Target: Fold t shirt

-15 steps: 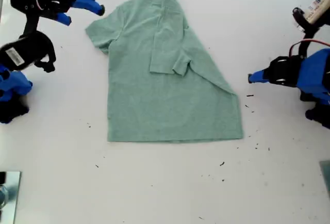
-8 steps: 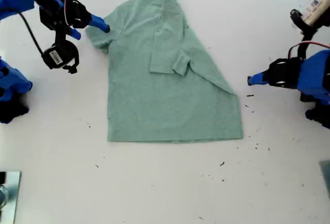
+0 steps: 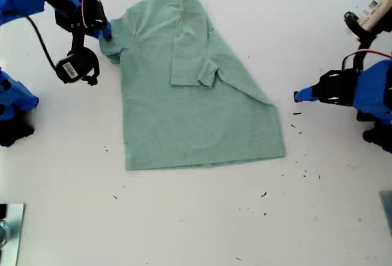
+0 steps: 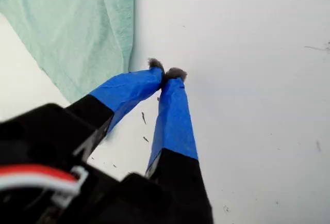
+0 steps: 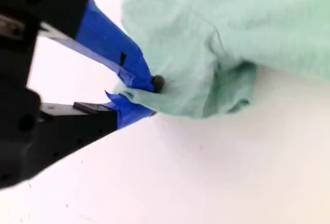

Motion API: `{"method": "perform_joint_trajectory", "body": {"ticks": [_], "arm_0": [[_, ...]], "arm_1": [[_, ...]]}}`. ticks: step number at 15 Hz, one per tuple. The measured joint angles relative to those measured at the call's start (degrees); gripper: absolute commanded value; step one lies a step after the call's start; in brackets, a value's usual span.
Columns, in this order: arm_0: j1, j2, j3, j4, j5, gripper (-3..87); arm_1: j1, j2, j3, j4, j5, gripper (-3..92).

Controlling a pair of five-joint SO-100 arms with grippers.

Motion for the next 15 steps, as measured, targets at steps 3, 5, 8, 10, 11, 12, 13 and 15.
{"method": "perform_joint_trajectory", "body": {"ticks": [3,5,8,10,11,12,13,15], "arm_0": [[4.13,10.9,-5.01,2.9,1.58,-0.2],[6.5,16.61,-8.17,4.04,1.58,-0.2],[10.37,15.64,-8.17,2.11,0.62,-0.2],[14.77,10.81,-10.28,-2.99,-1.32,-0.2],[17.49,6.42,-13.45,-5.01,-2.37,-0.2],[19.86,0.35,-18.63,-5.71,-3.34,-0.2],[22.06,-7.12,-26.28,-5.45,-4.04,-0.2],[25.05,-26.46,-47.02,-1.67,-4.39,9.2]], "arm_1": [[0.0,0.0,0.0,0.0,0.0,2.4],[0.0,0.0,0.0,0.0,0.0,2.4],[0.0,0.0,0.0,0.0,0.62,2.4],[0.0,0.0,0.0,0.0,0.7,2.4],[-0.35,0.0,0.0,0.0,0.88,2.4],[-0.53,0.0,0.0,0.0,1.05,2.4],[-0.79,0.0,0.0,0.0,1.05,2.4],[-0.79,0.0,0.0,0.0,1.67,2.4]]}}
